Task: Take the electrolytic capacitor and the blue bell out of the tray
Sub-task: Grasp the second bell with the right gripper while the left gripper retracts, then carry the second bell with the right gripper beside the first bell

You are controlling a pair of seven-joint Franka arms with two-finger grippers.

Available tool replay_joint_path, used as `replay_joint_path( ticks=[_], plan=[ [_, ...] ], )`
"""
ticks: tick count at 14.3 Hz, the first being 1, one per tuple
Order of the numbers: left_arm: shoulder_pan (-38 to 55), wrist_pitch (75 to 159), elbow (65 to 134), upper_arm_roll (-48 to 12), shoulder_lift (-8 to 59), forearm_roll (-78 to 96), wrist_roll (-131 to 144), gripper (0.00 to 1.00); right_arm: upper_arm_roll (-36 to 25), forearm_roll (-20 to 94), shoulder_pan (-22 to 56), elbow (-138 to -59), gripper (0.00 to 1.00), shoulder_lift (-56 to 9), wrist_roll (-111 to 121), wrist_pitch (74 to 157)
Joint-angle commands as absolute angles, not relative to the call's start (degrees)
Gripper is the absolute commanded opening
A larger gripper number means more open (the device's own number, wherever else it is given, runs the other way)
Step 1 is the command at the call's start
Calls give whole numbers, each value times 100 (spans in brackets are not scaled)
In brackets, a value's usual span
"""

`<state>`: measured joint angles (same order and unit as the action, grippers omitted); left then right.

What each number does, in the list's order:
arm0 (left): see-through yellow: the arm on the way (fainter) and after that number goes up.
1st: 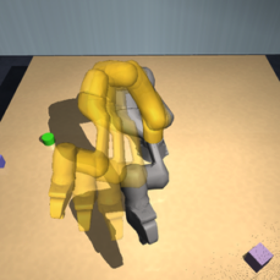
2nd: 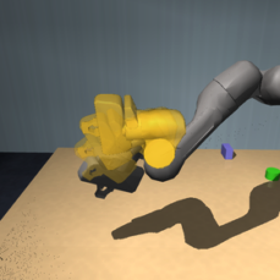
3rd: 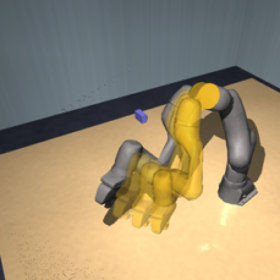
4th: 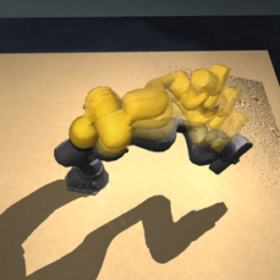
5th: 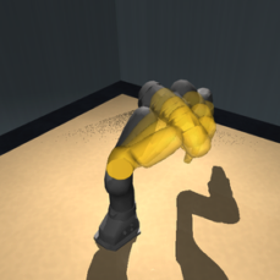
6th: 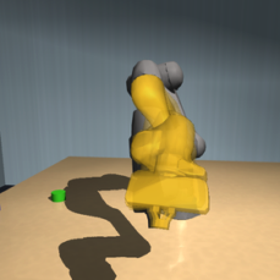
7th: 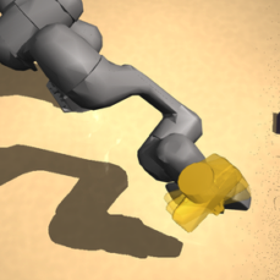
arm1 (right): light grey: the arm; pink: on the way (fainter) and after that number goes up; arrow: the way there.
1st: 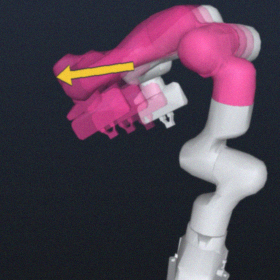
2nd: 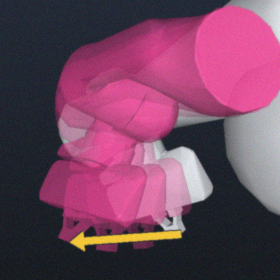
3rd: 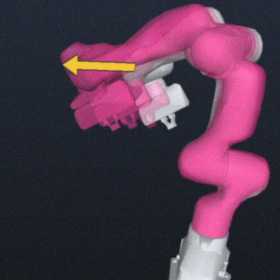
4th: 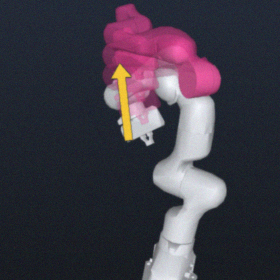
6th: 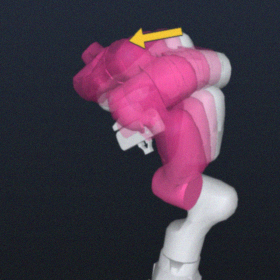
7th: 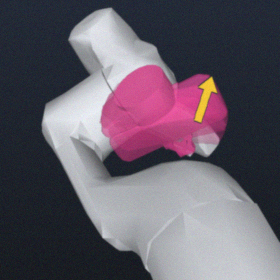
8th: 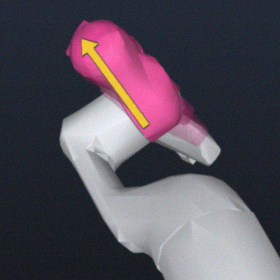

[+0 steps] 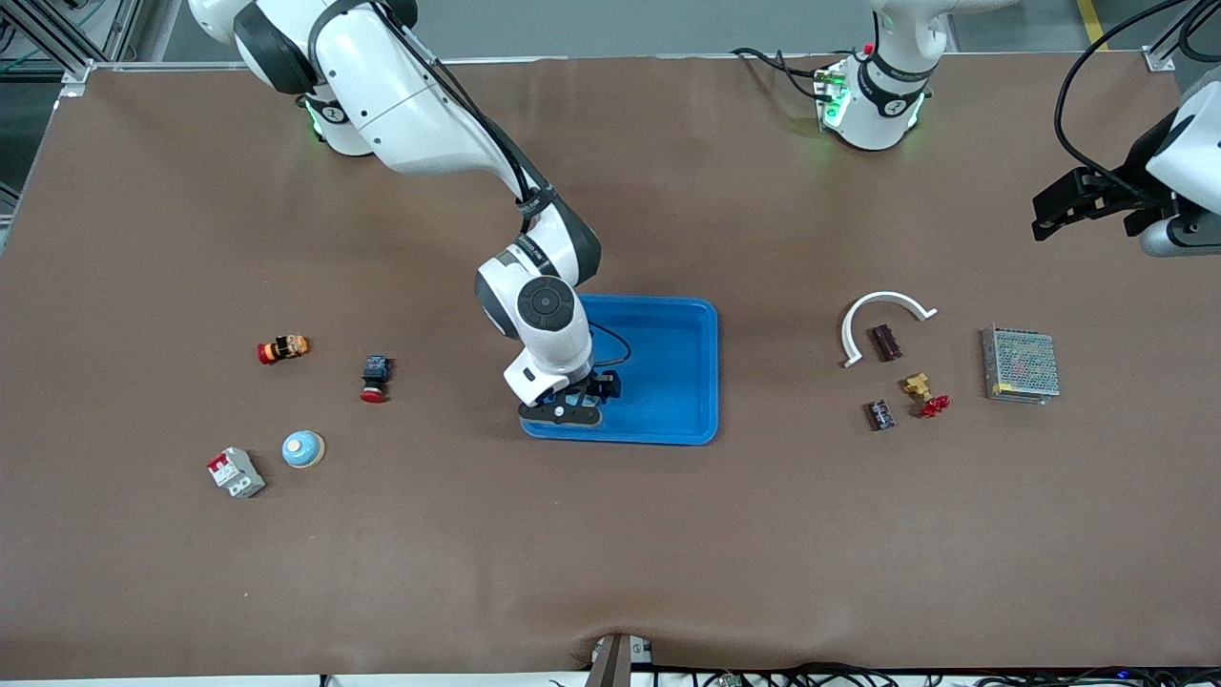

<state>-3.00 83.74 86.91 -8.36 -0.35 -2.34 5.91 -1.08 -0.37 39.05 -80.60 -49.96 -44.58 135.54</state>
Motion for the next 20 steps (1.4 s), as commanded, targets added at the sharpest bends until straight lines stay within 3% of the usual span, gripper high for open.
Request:
replay_joint_path(
  ticks=[1,3,6,15,20],
  plan=[
    [-299,8332,8816,-817,-185,-114,483,100,-141,-193,3946,-8033,85,-5036,-4544,13614],
    [-290,8332,8807,-826,-176,-114,483,100,-141,-193,3955,-8033,70,-5036,-4535,13605],
    [-290,8332,8798,-835,-149,-114,483,100,-141,-193,3964,-8033,55,-5036,-4535,13605],
    [-299,8332,8780,-835,-141,-114,475,100,-123,-176,3955,-8033,53,-4940,-4518,13483],
    [-299,8332,8754,-826,-132,-114,466,100,-105,-115,3894,-7981,53,-4571,-4369,12763]
  ],
)
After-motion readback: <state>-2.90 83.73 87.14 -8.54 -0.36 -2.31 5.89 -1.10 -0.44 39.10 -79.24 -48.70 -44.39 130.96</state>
